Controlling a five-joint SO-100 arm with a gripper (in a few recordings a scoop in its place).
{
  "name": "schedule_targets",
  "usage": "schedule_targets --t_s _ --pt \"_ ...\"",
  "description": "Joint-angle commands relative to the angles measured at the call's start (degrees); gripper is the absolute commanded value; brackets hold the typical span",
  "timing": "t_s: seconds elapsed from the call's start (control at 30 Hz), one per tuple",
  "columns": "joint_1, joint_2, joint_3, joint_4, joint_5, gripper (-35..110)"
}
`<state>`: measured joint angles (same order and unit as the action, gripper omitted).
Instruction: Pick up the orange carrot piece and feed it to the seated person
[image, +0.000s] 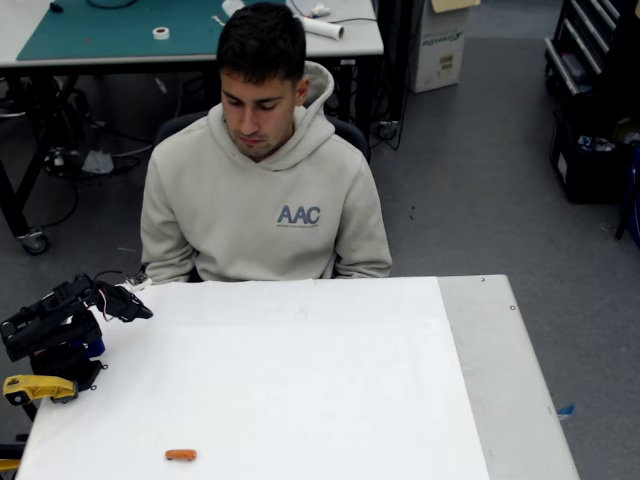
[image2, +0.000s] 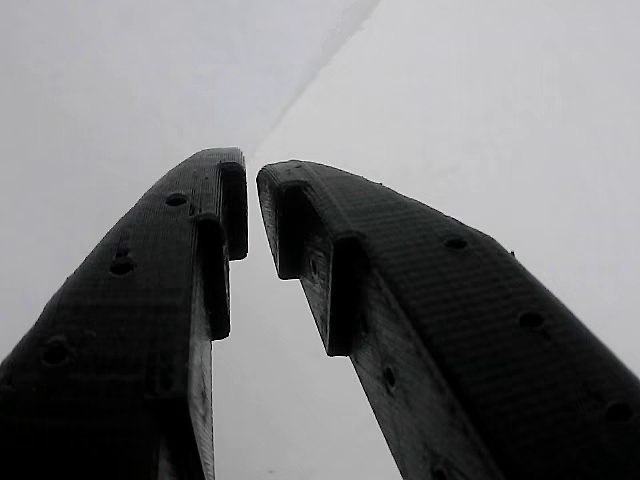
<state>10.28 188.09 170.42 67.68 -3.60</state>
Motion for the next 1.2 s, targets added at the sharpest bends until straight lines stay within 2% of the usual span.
schedule_targets --t_s 0.0,0.33,0.9,1.17 --pt "1.9 -1.3 -4.7 -0.4 -0.7 -2" --pt "11.4 -19.5 -22.5 -0.4 -0.7 -2" --pt "33.9 -63.7 -52.4 -0.4 -1.1 -2" --pt "45.4 -73.5 -60.4 0.3 -10.5 -2"
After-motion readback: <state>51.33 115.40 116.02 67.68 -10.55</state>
